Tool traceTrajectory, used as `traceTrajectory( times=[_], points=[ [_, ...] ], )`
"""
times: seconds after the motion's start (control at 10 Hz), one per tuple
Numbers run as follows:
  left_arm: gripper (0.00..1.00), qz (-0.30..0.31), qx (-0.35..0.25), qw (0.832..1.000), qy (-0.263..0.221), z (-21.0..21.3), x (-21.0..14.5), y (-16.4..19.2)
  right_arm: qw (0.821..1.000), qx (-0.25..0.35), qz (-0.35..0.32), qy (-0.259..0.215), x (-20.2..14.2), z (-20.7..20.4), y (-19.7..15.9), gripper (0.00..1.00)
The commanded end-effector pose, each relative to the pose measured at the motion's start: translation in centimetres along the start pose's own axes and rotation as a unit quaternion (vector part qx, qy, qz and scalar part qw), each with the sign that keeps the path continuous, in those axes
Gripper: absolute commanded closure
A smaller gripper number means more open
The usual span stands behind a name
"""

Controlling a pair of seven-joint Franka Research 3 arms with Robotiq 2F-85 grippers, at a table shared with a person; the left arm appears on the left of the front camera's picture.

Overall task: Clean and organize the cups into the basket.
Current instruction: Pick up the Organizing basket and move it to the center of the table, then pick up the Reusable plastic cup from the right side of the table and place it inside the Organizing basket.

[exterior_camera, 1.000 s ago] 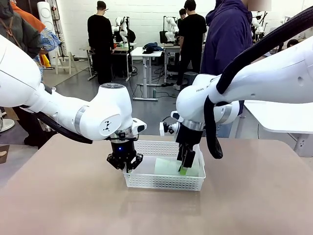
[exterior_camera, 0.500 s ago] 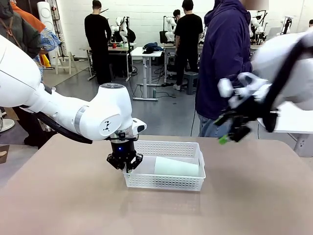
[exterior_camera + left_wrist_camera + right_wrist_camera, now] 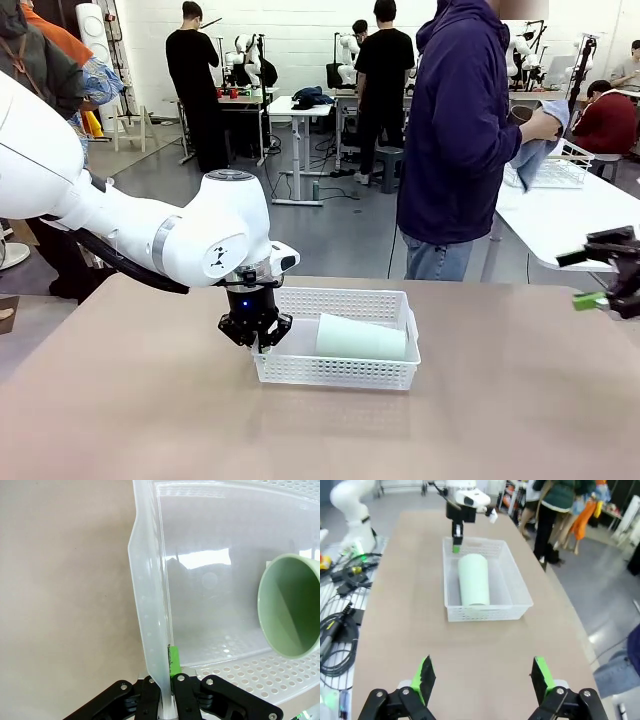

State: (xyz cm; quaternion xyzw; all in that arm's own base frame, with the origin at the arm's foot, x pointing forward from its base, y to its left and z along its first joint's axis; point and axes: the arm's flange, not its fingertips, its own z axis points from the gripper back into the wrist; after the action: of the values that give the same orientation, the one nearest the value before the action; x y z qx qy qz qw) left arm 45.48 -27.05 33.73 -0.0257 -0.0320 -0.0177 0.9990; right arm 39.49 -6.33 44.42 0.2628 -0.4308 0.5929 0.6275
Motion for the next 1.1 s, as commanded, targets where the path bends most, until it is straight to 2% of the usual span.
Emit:
traceTrajectory(
  times=[0.0,0.4,0.6,0.9,1.0],
  points=[
    [1.0,-0.001,0.0,1.0,-0.002,-0.1,-0.1,0.0,0.999,0.023,0.011,-0.031,-2.7,1.2,-1.3,0.0],
    [1.0,-0.001,0.0,1.0,-0.002,-0.1,-0.1,0.0,0.995,0.012,-0.022,-0.096,-9.3,3.9,-2.8,0.0],
    [1.0,-0.001,0.0,1.0,-0.002,-0.1,-0.1,0.0,0.992,0.009,-0.047,-0.113,-12.1,4.2,-3.6,0.0],
    [1.0,-0.001,0.0,1.0,-0.002,-0.1,-0.1,0.0,0.99,0.007,-0.079,-0.117,-12.9,3.6,-4.6,0.0],
    [1.0,-0.001,0.0,1.0,-0.002,-0.1,-0.1,0.0,0.992,0.011,-0.07,-0.105,-13.6,4.0,-3.2,0.0]
  ],
)
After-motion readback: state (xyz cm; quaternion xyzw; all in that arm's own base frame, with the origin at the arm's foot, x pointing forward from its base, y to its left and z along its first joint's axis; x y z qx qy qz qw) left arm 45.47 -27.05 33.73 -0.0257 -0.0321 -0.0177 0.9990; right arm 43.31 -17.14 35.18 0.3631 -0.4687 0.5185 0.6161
